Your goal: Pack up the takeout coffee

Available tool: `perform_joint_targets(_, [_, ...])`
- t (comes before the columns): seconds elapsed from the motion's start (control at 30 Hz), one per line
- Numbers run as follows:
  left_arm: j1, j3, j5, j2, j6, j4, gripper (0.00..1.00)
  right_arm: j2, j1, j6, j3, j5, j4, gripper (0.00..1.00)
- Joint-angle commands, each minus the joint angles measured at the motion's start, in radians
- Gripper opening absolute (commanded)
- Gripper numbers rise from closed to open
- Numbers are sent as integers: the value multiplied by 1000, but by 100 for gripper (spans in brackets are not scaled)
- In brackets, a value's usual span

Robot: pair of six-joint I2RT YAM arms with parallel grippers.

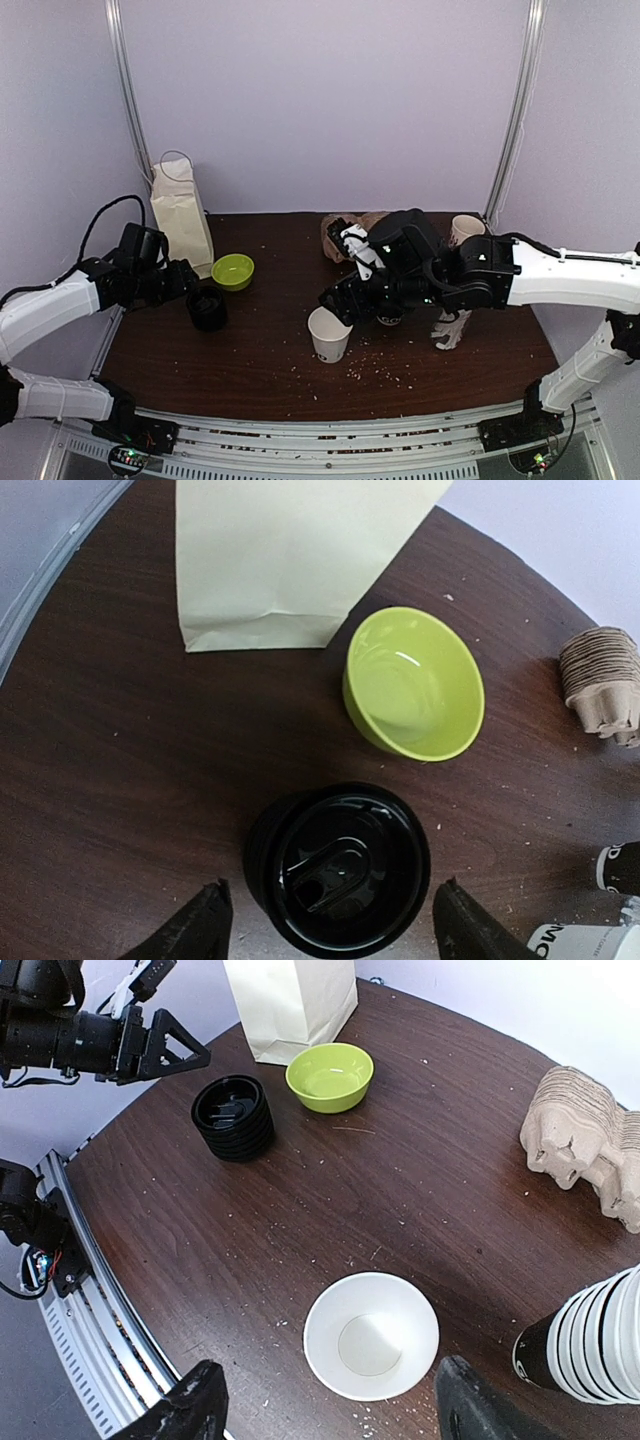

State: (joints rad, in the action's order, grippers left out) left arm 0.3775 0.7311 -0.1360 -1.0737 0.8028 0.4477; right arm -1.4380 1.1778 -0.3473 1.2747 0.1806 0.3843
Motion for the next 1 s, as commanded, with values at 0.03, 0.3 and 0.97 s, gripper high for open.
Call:
perform_joint_targets(0.03, [-35,23,8,-62,-6,59,67,25,-3,4,-17,9,-67,73])
perform_joint_targets(0.3, [-43,2,32,-124,-13,14,50,33,-5,22,-27,-6,-84,72])
perform_joint_targets(0.97, [-45,-19,55,-163,-46,-26,8,2,-8,33,13,-9,-64,69])
